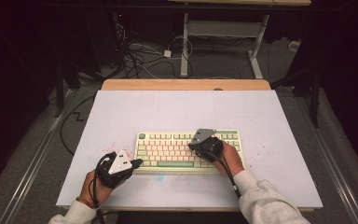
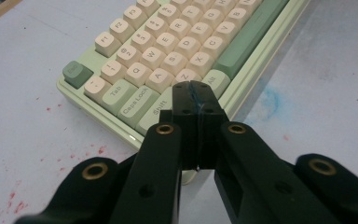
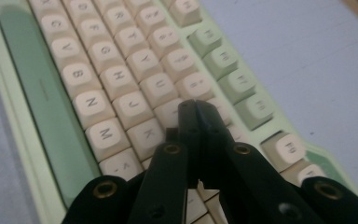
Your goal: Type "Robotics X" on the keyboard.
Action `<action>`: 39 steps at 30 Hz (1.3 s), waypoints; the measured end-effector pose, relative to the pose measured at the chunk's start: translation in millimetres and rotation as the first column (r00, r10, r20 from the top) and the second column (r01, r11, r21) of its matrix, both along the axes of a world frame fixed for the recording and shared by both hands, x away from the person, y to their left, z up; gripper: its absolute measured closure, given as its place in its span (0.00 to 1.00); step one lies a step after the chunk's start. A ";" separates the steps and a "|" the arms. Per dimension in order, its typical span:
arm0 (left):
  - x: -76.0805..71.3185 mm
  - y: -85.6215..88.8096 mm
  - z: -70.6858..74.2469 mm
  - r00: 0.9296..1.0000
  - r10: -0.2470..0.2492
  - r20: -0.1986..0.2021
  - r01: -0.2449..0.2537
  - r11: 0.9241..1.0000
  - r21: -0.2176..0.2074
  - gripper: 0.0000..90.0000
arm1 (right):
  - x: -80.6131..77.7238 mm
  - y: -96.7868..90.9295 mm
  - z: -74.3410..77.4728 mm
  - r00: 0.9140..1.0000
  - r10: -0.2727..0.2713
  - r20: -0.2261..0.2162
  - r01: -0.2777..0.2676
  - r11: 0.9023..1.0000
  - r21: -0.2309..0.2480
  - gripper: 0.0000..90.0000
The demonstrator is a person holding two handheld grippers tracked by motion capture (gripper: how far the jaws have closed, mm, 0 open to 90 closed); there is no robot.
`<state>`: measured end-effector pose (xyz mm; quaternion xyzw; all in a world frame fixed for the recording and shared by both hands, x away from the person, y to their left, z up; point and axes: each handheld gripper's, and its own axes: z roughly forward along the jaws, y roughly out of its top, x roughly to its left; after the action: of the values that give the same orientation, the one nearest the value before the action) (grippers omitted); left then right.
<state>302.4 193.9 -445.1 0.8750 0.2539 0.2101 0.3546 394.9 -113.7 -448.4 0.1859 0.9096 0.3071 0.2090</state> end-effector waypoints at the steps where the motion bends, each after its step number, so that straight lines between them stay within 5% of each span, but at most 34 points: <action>1: 0.0 -0.2 -0.1 1.000 0.000 0.000 0.000 1.000 0.001 0.97 | -0.2 0.0 0.5 1.000 -0.002 -0.004 0.002 1.000 -0.002 1.00; 12: 0.0 -0.5 1.1 1.000 0.004 0.005 -0.004 1.000 0.002 0.97 | -13.2 -11.2 13.6 0.999 -0.012 0.045 0.008 0.995 0.099 1.00; 23: -0.4 -0.4 3.0 1.000 0.007 0.013 -0.007 1.000 -0.002 0.97 | -33.9 -30.5 27.1 0.995 -0.022 0.098 0.001 0.980 0.201 1.00; 39: -1.8 -2.0 7.5 1.000 0.002 0.029 -0.002 1.000 -0.011 0.97 | -56.6 -58.3 34.9 0.991 -0.041 0.130 0.011 0.974 0.227 1.00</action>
<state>300.6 191.9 -437.7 0.8696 0.2508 0.2217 0.3629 338.3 -172.1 -413.5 0.1993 0.8502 0.4176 0.2513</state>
